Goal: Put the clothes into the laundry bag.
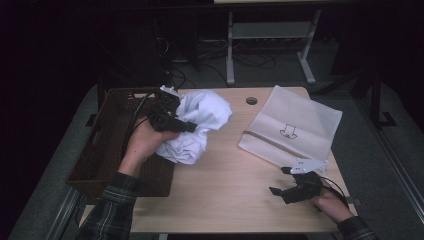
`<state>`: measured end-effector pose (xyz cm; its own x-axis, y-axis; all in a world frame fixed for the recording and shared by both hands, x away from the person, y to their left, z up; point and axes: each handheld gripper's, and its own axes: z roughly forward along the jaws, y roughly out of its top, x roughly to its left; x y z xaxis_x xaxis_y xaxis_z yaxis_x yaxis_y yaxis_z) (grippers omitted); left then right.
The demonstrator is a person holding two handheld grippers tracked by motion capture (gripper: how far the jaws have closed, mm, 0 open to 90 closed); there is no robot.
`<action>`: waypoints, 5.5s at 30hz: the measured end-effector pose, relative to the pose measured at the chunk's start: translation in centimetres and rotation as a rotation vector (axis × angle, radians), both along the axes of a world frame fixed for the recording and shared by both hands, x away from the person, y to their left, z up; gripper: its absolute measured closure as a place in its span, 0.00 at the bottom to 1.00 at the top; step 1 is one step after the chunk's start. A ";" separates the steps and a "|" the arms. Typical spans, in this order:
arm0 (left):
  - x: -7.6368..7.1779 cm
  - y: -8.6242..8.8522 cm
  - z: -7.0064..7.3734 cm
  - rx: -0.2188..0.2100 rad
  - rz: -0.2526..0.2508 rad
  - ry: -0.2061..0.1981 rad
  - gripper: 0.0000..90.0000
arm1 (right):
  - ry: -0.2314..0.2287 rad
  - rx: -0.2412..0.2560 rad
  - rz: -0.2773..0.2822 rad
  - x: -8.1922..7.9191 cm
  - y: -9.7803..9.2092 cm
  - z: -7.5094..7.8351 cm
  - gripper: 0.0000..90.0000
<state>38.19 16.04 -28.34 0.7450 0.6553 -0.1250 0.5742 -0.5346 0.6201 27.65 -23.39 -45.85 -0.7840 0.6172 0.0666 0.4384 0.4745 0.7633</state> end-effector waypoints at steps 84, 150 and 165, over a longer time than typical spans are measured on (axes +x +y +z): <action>-5.5 -6.1 -15.9 0.146 -0.138 0.045 0.56 | 0.028 -0.061 0.016 1.8 -0.7 2.0 0.26; -5.3 -5.8 -16.3 0.115 -0.130 0.064 0.57 | 0.046 -0.136 -0.055 14.9 -5.2 -0.7 0.67; -5.4 -5.9 -16.2 0.122 -0.131 0.060 0.57 | 0.002 -0.175 -0.067 14.4 -3.4 -0.8 0.96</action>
<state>32.80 10.18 -44.57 0.8185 0.5662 -0.0974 0.5290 -0.6764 0.5125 42.08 -26.76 -46.66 -0.7404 0.6707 -0.0450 0.4753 0.5697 0.6704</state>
